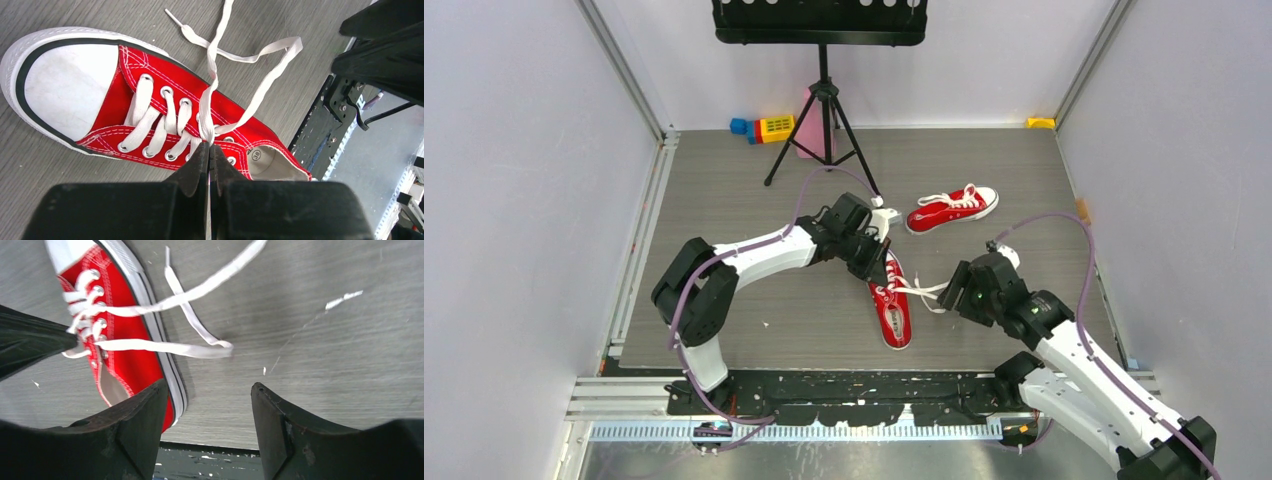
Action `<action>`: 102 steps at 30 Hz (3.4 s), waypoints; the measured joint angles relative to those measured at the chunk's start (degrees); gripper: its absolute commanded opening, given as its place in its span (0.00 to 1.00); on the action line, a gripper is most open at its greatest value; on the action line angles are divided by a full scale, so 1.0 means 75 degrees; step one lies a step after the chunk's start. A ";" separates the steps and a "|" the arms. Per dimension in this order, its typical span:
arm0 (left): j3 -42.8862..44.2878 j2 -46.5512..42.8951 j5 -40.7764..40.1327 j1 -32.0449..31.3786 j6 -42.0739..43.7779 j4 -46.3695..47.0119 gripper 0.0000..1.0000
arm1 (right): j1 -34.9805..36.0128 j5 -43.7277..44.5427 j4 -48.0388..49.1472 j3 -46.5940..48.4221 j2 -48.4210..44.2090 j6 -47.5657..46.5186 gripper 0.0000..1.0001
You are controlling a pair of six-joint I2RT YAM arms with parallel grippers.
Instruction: Tie the shoes
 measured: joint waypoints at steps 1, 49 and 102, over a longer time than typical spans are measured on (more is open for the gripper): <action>-0.0050 0.0000 -0.0003 0.0000 -0.0015 0.0085 0.00 | 0.0000 -0.0076 0.0000 -0.0160 -0.0047 0.0111 0.64; -0.0198 -0.0099 -0.0003 0.0000 0.0047 0.0437 0.00 | 0.0344 0.1037 0.2372 0.0271 0.4523 -0.0306 0.00; -0.1542 -0.1227 -0.0924 -0.0058 0.0082 0.1958 0.00 | -0.0749 -0.5587 0.3174 0.3165 0.7210 -0.1821 0.00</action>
